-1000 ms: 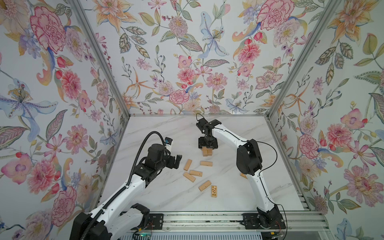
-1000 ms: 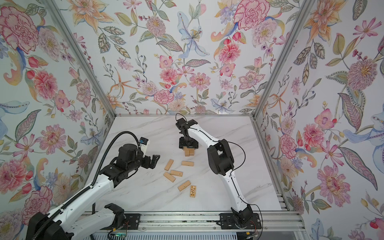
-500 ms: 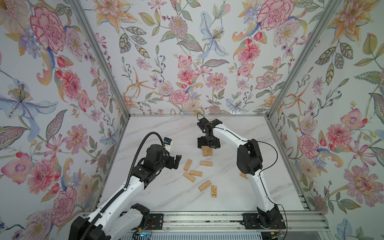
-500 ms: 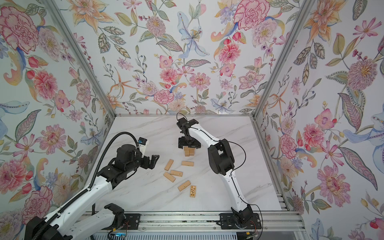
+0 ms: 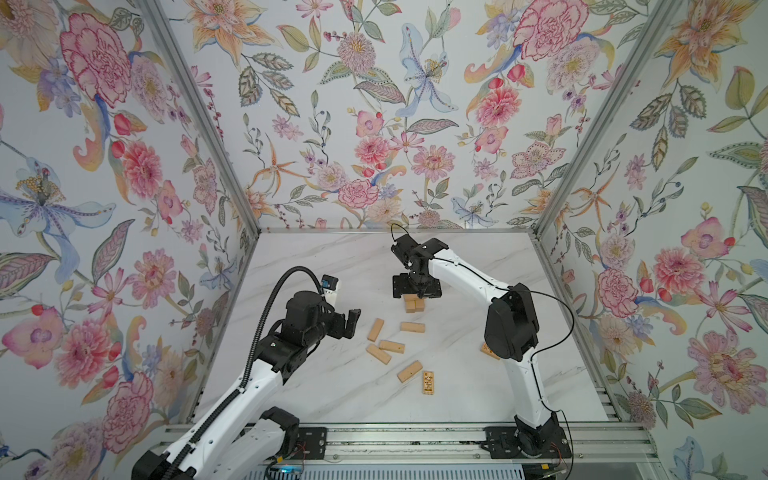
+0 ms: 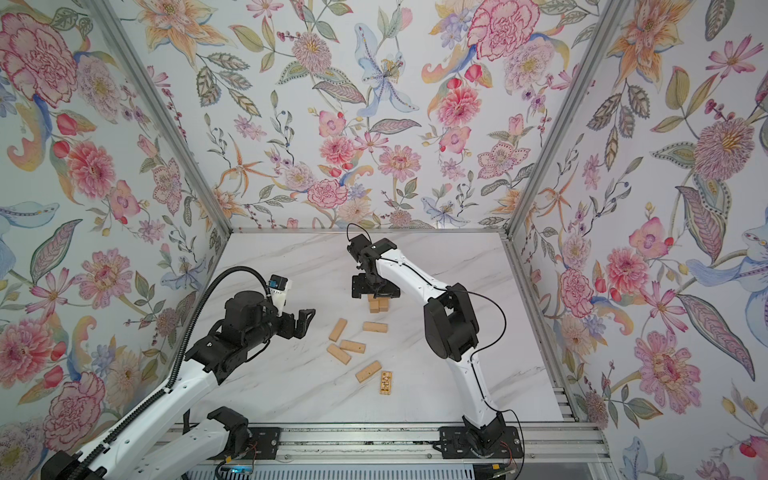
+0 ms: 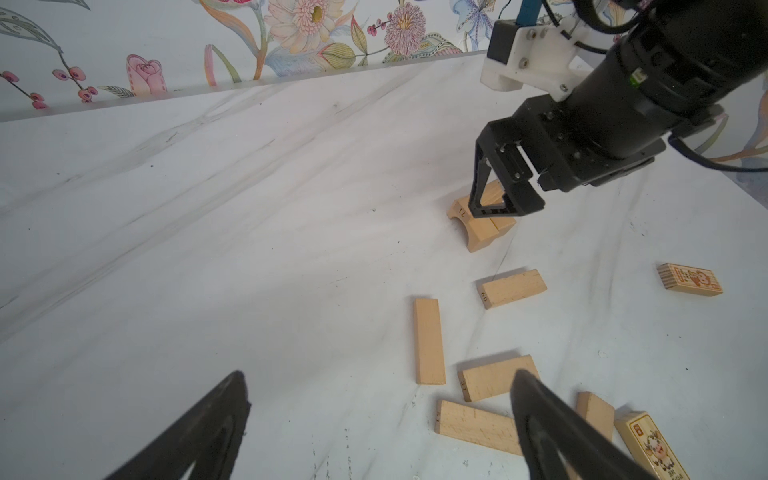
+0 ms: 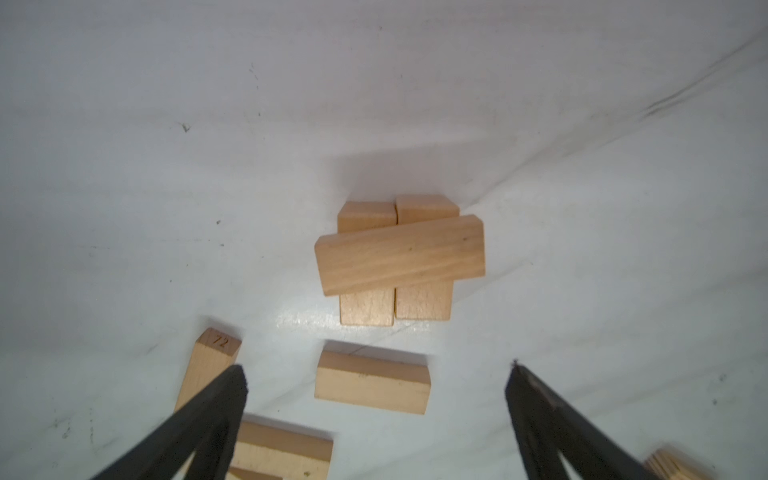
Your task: Build the wood block tower
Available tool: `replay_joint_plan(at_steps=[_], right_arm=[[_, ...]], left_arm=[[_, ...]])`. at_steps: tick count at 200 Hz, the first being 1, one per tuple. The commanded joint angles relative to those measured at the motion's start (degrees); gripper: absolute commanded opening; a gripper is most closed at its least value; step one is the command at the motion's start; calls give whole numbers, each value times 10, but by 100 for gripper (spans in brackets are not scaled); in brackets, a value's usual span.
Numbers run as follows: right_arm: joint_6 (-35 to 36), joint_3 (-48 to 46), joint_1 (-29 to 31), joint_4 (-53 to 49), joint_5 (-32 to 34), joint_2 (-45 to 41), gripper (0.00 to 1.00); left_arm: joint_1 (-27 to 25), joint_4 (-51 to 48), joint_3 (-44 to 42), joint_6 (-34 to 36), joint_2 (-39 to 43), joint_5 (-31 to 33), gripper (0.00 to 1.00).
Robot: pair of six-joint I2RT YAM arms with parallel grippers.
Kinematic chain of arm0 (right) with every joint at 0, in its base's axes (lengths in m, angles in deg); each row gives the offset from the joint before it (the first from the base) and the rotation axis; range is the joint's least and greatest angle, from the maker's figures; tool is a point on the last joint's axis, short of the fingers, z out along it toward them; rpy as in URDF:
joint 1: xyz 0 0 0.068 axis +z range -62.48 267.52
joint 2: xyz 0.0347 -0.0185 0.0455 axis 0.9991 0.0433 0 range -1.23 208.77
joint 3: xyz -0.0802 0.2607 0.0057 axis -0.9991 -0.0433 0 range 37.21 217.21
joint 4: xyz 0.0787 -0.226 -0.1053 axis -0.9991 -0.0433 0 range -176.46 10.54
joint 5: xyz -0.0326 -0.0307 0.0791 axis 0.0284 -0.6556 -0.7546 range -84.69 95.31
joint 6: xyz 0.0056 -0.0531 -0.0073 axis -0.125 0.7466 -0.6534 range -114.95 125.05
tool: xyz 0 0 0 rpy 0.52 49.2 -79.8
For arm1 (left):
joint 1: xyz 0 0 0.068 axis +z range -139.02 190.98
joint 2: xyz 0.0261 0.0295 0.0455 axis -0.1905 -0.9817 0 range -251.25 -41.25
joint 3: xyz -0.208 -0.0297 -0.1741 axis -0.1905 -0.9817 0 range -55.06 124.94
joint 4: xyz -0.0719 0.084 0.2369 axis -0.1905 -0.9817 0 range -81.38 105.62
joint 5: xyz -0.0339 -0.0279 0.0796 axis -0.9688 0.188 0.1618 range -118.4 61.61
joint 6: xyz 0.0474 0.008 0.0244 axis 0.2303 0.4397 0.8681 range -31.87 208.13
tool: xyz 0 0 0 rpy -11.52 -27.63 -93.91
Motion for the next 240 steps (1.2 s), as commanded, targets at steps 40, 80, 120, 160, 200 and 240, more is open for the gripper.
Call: replay_joint_plan(at_steps=[40,80,120,160,200,240], right_arm=[[-63,-86,48,-8,27,-32,99],[-96,-157,56,43,16,-56,99],[-111,-201,58,80,12,-65,99],[-107,-204,56,96,10,-65,100],[-100,-204,52,111,-1,-64,99],[-83,-193,48,110,-10,-65,99]], left_arm=[[-14,-45,-22,-49,76,3,99],[-78,-68,-24,-90,97,49,99],[-127,-85,-20,-102,105,89,99],[-127,-85,-23,-108,112,96,99],[-127,-89,-20,-108,101,103,99],[-128,-94,-21,-111,108,119,99]])
